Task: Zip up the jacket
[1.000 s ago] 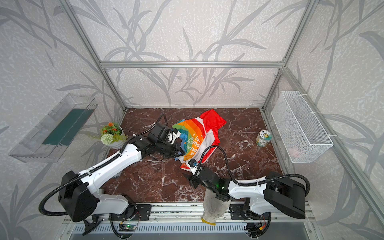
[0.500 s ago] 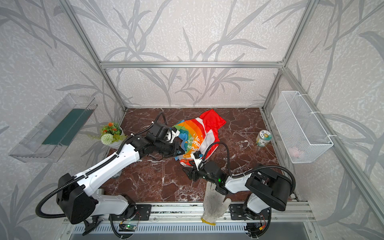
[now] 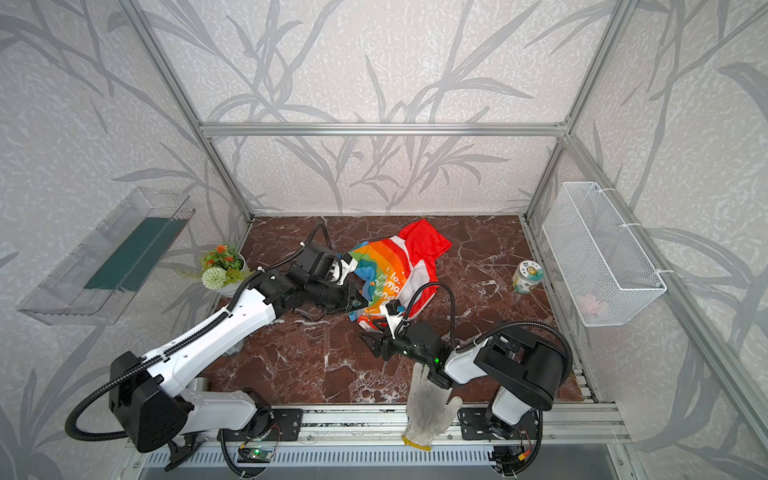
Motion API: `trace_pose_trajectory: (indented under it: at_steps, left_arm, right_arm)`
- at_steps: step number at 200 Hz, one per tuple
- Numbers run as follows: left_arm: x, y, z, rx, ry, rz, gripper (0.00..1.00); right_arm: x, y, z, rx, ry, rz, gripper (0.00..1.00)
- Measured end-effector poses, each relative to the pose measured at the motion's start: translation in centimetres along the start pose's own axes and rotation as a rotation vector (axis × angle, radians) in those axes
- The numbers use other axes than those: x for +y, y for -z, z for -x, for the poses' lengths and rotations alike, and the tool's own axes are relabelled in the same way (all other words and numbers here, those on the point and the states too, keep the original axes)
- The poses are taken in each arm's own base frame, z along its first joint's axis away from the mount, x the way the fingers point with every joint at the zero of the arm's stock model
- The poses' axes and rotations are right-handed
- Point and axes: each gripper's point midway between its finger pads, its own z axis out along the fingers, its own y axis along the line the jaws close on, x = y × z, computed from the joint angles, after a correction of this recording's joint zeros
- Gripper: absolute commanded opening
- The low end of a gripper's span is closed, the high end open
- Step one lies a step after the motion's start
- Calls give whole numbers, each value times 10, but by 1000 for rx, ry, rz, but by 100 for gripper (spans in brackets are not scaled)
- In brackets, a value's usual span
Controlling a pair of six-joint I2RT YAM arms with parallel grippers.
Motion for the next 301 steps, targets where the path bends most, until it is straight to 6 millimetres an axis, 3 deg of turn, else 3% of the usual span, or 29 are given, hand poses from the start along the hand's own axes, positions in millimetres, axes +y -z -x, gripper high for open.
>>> trace_pose_trajectory:
  at_steps: [107, 148, 182, 240, 301]
  left_arm:
    - [-3, 5, -1, -7, -4, 5, 0]
    - [-3, 4, -1, -10, -6, 11, 0]
    - [-3, 4, -1, -12, -4, 13, 0]
    - [4, 13, 2, -63, -21, 42, 0]
    - [59, 5, -5, -48, 53, 110, 0]
  right_arm:
    - [-7, -2, 15, -79, 9, -41, 40]
    - [-9, -2, 19, -94, 15, -59, 23]
    - [-8, -1, 26, -108, 21, -66, 0]
    - [-3, 10, 36, -80, 33, -85, 0]
    - [2, 31, 36, 36, 64, -128, 0]
